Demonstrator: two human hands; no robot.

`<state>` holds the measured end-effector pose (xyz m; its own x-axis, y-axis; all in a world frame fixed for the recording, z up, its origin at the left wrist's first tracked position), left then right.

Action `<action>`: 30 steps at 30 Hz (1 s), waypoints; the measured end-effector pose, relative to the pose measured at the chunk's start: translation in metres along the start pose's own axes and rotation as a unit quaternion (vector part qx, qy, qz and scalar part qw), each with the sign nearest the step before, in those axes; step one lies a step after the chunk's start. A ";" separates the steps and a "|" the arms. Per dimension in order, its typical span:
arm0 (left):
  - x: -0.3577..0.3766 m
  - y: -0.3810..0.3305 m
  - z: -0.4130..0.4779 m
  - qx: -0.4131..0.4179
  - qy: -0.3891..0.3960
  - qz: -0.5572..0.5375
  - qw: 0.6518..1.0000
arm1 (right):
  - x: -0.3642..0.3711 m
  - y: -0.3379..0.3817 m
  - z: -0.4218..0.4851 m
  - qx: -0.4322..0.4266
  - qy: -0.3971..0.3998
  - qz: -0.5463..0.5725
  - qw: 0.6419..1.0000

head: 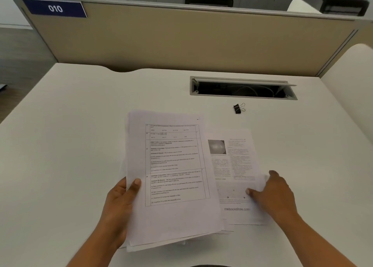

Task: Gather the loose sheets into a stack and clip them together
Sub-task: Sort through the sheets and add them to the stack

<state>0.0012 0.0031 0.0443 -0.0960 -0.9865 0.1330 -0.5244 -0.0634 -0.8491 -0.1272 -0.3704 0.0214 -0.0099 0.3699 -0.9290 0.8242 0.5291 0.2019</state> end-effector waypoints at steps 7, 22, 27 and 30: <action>-0.005 0.000 0.002 0.008 -0.012 -0.004 1.000 | -0.009 -0.012 0.014 0.027 -0.018 0.103 0.994; -0.005 -0.003 0.009 0.016 -0.039 -0.011 0.999 | -0.064 -0.051 0.014 0.058 -0.057 0.420 0.904; -0.002 -0.010 0.009 0.024 -0.044 -0.014 0.999 | -0.091 -0.034 -0.004 0.052 -0.024 0.529 0.847; 0.009 -0.011 0.008 0.019 -0.028 -0.013 0.999 | -0.102 -0.015 -0.022 0.022 0.037 0.569 0.821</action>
<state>0.0129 -0.0066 0.0506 -0.0346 -0.9913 0.1271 -0.4931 -0.0937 -0.8649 -0.1508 -0.3994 0.1197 0.7483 0.6515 -0.1248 0.3429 -0.2189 0.9135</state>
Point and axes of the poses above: each hand's wrist, its own z-axis towards the middle knuckle, its own x-axis out of the palm, y = z × x, the point moved 5 cm from there along z, towards the middle knuckle, and after that the axes turned 5 degrees about -z, right-handed, at the moved point
